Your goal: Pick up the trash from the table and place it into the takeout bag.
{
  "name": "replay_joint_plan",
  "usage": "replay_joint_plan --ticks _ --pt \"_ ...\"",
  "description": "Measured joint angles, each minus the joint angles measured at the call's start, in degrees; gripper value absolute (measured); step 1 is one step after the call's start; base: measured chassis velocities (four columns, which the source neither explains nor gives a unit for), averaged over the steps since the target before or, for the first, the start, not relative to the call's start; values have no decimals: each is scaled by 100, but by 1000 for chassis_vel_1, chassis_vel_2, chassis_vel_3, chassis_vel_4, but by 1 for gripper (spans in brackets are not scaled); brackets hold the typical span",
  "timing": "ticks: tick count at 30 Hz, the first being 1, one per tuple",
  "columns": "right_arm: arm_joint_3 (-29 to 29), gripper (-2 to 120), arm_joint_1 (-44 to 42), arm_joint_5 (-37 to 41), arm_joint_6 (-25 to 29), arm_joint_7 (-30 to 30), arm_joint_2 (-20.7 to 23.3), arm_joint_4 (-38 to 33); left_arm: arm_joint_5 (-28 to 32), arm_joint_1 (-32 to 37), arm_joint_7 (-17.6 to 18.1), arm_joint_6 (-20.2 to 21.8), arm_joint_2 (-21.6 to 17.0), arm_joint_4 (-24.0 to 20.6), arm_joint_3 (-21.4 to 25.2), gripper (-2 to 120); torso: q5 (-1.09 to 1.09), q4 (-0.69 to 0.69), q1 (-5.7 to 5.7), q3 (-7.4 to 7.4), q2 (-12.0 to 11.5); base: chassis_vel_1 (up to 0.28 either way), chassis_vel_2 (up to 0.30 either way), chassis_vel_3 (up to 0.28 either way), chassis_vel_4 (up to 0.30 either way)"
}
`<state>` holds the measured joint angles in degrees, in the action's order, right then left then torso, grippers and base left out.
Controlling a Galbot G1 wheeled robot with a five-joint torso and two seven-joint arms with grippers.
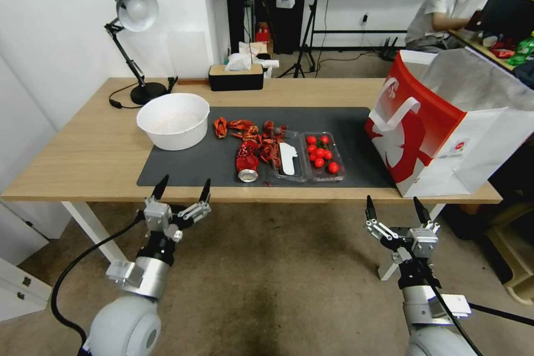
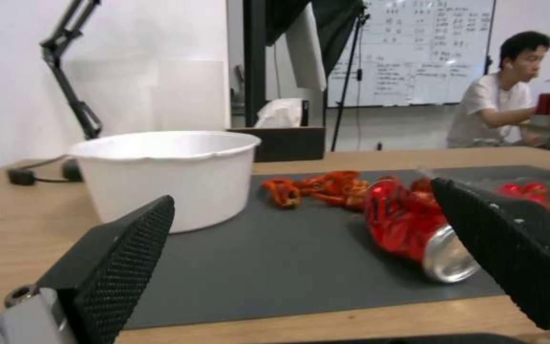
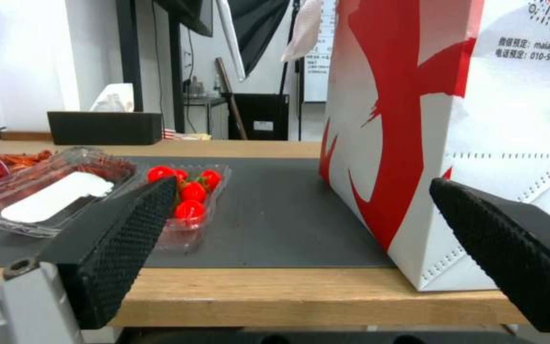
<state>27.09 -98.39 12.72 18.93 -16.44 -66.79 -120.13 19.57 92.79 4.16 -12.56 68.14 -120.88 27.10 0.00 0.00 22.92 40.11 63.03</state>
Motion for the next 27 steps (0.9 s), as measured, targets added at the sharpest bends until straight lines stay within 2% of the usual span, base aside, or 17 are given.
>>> replay_joint_plan --ticks 4,13,19,24,27 --pt "-2 100 2 2 1 -1 -7 0 -193 191 9 -188 46 75 32 100 0 1 0 0 0 0 0 0 0" --pt "-1 100 -7 6 3 -4 4 -15 -297 175 16 -267 97 123 -152 100 1 0 0 0 0 0 0 0 0" --pt "18 100 -69 1 4 -9 -12 -37 -198 -277 -12 -50 -33 122 -445 100 0 0 0 0 0 0 0 0 0" --pt "2 100 -54 -8 3 -10 5 -49 63 -694 -220 144 -278 143 -635 100 0 -3 0 0 0 0 0 0 0" --pt "-84 100 50 6 -21 -8 65 -9 208 -792 -284 254 -371 129 -679 100 0 2 0 0 -1 0 0 0 0"
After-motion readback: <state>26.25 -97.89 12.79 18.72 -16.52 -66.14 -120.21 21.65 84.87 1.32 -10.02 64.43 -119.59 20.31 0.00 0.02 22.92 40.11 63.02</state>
